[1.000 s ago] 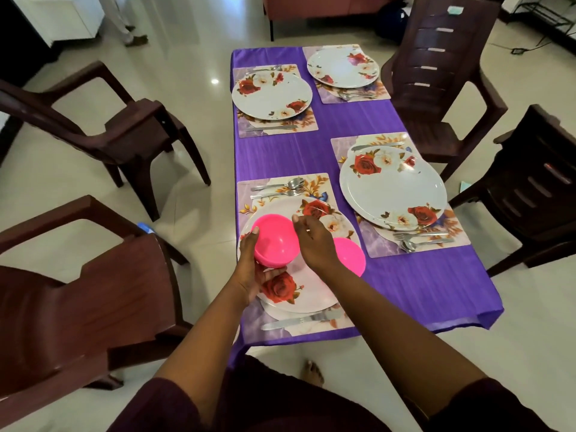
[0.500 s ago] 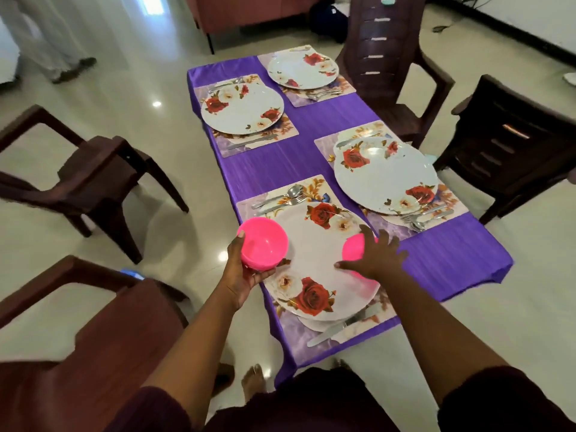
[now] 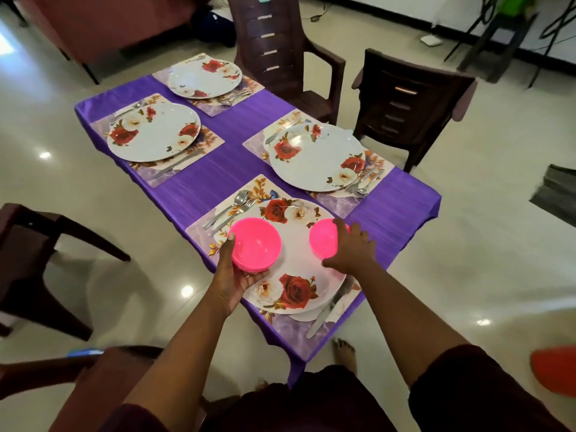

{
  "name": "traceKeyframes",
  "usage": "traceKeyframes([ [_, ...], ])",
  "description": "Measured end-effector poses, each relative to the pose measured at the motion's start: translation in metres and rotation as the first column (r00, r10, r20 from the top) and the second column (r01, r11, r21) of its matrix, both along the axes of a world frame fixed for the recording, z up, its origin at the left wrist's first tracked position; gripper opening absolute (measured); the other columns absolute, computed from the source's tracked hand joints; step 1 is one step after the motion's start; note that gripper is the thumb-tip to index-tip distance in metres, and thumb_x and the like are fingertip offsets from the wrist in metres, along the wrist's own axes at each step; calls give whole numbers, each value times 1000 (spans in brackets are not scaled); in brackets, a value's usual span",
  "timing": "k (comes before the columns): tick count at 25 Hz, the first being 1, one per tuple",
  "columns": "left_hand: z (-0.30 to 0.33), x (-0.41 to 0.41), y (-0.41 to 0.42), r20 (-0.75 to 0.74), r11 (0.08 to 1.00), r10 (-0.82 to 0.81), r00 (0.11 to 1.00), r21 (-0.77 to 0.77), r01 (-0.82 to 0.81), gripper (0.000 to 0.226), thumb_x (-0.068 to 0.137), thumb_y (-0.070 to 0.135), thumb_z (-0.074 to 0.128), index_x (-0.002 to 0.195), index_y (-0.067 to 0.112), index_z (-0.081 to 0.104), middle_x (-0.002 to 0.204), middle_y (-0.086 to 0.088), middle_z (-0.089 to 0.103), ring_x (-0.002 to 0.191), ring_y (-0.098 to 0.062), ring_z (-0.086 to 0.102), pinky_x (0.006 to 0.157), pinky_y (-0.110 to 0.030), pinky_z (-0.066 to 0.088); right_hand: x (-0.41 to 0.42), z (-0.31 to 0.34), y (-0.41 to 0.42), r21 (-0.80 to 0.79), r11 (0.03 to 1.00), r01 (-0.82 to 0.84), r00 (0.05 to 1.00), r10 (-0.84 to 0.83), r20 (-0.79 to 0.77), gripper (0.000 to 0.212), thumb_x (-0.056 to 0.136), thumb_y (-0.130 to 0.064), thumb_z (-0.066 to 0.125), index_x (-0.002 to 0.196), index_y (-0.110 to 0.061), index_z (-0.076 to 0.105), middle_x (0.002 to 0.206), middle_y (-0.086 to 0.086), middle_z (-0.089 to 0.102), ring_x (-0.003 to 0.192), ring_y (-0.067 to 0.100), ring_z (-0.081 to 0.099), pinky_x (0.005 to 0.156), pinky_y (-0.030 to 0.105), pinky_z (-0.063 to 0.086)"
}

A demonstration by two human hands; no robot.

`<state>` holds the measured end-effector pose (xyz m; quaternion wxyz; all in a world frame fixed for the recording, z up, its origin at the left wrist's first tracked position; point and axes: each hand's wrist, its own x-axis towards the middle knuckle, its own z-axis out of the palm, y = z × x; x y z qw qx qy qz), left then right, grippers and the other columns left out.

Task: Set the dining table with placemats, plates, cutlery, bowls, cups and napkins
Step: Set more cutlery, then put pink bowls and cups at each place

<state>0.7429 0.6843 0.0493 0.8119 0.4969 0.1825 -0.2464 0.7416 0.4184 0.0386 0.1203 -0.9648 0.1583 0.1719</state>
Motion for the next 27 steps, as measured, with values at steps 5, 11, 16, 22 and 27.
traceKeyframes([
  [5,-5,1,10,11,1000,5,1000,-30,-5,79,67,69,69,129,25,50,126,-18,61,111,-39,63,90,-58,52,6,22,26,20,1000,-14,987,11,161,96,75,-50,71,151,-29,15,160,11,3,145,42,12,111,63,17],
  [11,7,-2,37,13,995,85,996,-49,-85,77,74,61,67,136,21,45,131,-21,57,114,-43,60,87,-62,51,30,53,144,650,743,-157,937,-95,335,34,93,-38,60,115,-13,62,115,6,64,102,15,58,89,33,49],
  [16,6,-2,88,48,982,177,983,53,-179,94,65,74,66,142,27,38,132,-14,55,116,-37,59,82,-52,56,39,46,206,439,883,-165,912,-32,409,18,90,-21,63,102,-7,65,100,8,64,81,15,56,70,26,44],
  [22,8,11,117,34,975,212,977,54,-214,65,89,72,26,131,28,48,120,-10,64,108,-29,64,95,-54,51,61,53,250,317,917,-244,890,82,449,17,94,-17,59,103,-5,66,98,9,69,77,14,57,68,23,42],
  [27,3,33,126,24,983,171,985,66,-172,76,79,77,33,133,27,48,122,-12,63,108,-31,65,92,-52,53,83,57,257,249,928,-275,884,143,445,19,95,-15,57,107,-4,65,98,10,70,84,23,66,68,24,45],
])
